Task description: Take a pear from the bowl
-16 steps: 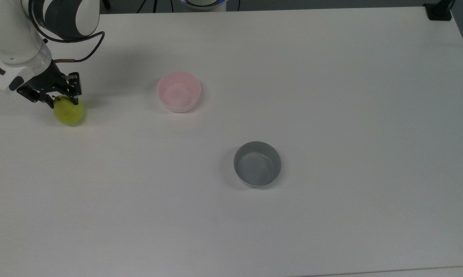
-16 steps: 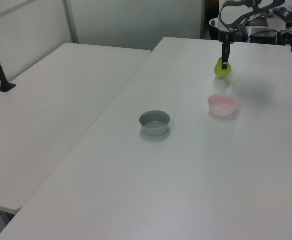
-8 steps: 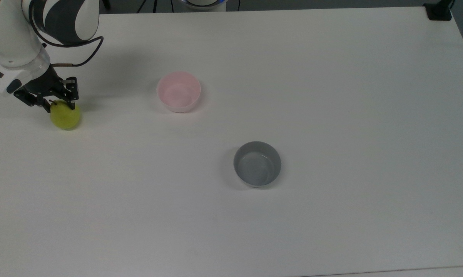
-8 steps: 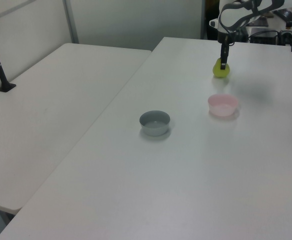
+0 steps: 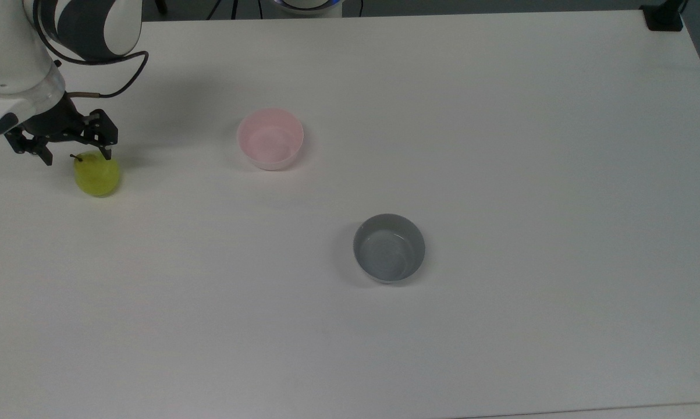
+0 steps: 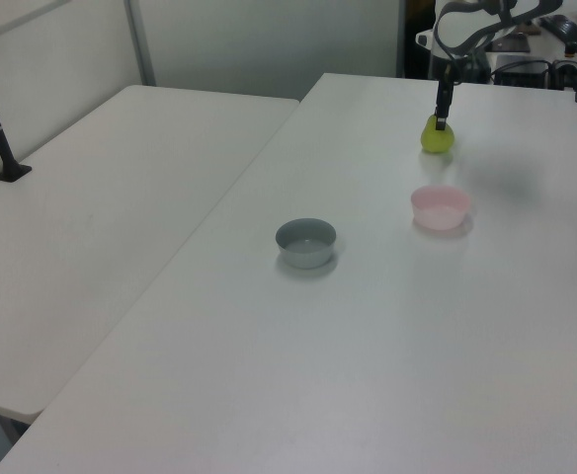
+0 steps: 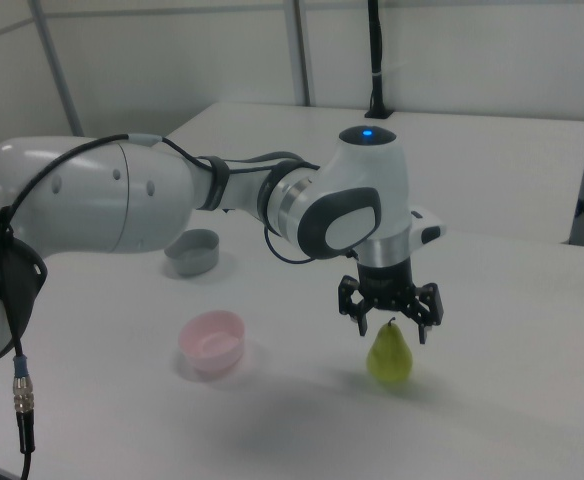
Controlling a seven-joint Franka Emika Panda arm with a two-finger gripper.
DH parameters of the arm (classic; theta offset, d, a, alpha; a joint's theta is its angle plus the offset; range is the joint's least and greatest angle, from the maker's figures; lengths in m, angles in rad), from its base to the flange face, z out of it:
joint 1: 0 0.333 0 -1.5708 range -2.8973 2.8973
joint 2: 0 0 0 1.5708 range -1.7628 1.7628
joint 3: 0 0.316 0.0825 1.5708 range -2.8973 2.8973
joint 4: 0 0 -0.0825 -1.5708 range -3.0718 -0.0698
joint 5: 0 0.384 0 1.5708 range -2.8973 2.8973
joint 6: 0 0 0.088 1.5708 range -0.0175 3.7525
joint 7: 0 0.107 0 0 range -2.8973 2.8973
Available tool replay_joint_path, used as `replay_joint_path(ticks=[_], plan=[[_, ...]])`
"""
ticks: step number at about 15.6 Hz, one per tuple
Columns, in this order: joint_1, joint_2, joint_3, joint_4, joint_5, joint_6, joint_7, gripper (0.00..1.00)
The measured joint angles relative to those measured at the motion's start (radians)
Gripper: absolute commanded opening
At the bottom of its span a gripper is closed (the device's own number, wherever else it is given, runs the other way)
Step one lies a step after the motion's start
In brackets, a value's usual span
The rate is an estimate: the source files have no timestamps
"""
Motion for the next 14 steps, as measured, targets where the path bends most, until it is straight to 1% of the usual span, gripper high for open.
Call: replay_joint_path(ticks=[3,7,10,14], plan=[[0.004,-0.03,0.002,0.007,0.0,-0.006,0.083,1.0],[0.027,-0.101,0.01,0.01,0.0,-0.068,0.186,1.0],[0.058,-0.181,0.011,0.016,0.0,-0.168,0.235,1.0],[0.102,-0.312,0.012,0.021,0.0,-0.321,0.295,1.0]])
